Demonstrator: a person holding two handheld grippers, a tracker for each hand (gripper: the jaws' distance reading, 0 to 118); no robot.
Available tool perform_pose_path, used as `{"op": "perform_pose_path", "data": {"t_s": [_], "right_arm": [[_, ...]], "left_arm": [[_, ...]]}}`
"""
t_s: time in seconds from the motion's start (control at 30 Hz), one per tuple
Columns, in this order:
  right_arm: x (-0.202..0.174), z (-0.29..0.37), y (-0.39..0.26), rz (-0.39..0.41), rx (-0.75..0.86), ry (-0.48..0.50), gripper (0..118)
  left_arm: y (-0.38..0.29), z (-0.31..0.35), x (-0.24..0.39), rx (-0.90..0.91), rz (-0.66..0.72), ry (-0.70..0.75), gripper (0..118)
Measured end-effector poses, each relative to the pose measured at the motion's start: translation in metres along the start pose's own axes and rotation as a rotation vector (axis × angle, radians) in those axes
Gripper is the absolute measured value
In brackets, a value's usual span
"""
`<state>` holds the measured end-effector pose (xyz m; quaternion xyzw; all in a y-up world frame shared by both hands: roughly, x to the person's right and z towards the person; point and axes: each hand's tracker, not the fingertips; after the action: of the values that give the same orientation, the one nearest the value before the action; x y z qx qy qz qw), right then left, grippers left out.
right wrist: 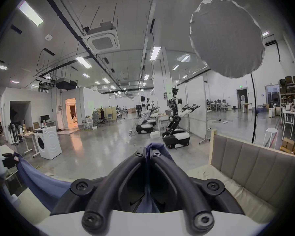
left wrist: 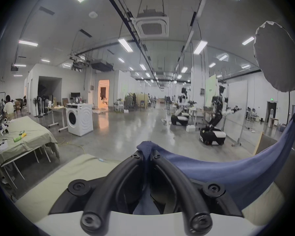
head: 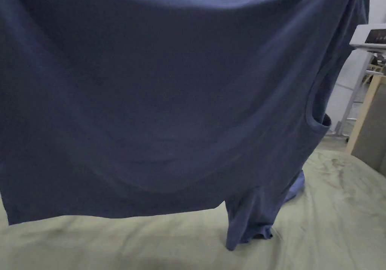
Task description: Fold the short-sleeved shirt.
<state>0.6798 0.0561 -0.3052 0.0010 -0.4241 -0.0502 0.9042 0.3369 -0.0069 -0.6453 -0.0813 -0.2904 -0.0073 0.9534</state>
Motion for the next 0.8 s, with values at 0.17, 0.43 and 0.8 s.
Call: {"op": "perform_pose_path", "data": {"t_s": [0.17,0.43,0.8], "right_arm": [[0.002,-0.019,-0.069,0.023,-0.140,0.025,4],[0.022,0.002,-0.166,0.007,-0.308,0.090,4],[0.068,0.143,-0.261,-0.055,-0.486,0.148,4]], "left_arm": [[-0.071,-0.024,0.010,-0.145,-0.013,-0.037,6],[-0.169,-0.010,0.011,-0.318,-0.062,-0.125,6],[-0.258,0.103,-0.033,-0.460,-0.024,-0.155,6]]}}
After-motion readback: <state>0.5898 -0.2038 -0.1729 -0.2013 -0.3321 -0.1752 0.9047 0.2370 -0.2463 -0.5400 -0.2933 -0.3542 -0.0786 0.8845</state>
